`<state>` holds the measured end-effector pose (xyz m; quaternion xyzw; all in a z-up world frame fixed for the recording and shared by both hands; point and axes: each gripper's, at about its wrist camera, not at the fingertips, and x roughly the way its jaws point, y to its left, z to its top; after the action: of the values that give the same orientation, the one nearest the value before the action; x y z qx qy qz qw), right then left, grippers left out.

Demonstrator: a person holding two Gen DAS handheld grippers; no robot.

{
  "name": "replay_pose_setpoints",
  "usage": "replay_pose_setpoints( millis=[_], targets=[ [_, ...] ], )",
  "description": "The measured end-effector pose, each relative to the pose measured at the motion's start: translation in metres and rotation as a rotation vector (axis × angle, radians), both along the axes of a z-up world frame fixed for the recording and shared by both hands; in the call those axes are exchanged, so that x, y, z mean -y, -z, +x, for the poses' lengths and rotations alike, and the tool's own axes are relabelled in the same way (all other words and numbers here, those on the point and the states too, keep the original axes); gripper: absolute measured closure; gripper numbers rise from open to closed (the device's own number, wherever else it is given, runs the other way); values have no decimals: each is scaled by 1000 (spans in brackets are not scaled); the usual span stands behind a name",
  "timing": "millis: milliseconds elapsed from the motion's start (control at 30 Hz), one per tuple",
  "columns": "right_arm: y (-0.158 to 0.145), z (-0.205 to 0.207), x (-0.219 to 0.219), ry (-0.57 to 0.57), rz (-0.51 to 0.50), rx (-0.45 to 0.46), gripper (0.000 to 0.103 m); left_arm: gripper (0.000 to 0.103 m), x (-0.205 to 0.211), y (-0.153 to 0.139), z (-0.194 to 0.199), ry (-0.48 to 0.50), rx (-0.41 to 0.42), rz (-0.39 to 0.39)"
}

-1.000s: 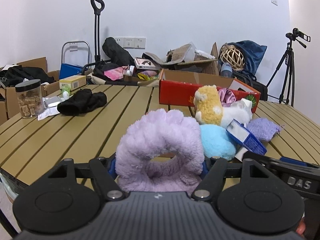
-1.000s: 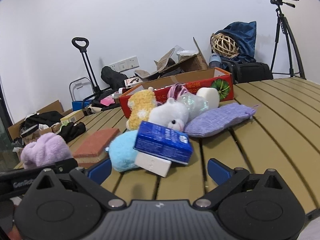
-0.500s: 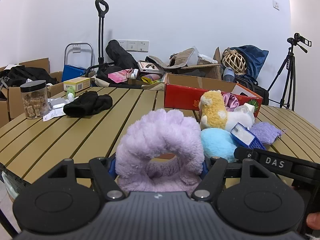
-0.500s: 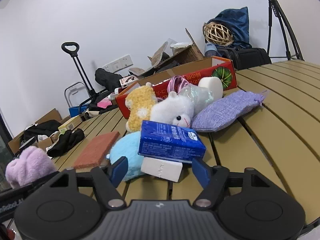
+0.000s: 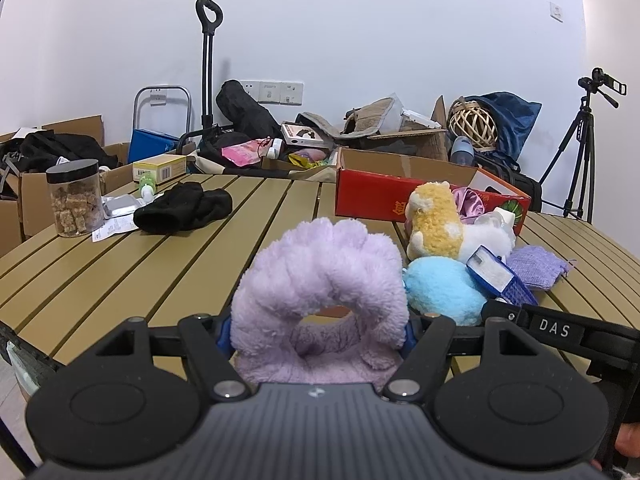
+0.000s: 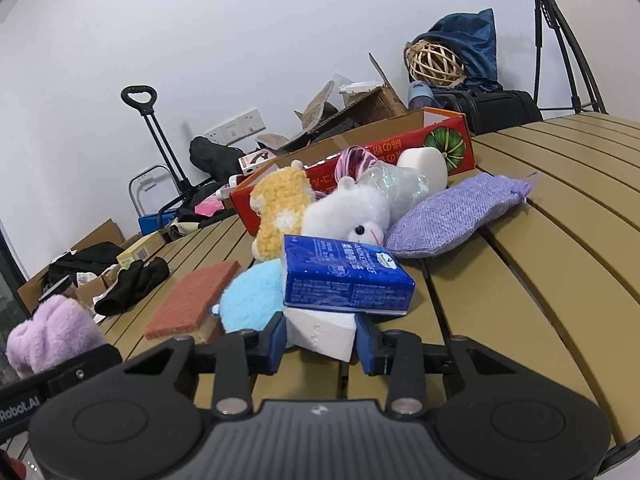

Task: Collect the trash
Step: 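Close the right tool on the white soap bar and lift it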

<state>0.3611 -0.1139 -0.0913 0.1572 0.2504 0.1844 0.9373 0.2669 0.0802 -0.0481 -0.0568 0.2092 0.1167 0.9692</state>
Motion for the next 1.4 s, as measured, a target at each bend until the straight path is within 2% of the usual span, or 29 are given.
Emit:
replay_pose_setpoints(
  millis=[600,1000,1400],
  targets=[
    [-10,-20,4,-57,13,55,76,31,0,-1,-1,-1,5,2],
    [-27,-45,8,-91,-2,157,76,31,0,-3,-4,1,15,5],
    [-34,-65,15,-114,-50,211,76,31,5,-6,-12,12,29,9]
  ],
)
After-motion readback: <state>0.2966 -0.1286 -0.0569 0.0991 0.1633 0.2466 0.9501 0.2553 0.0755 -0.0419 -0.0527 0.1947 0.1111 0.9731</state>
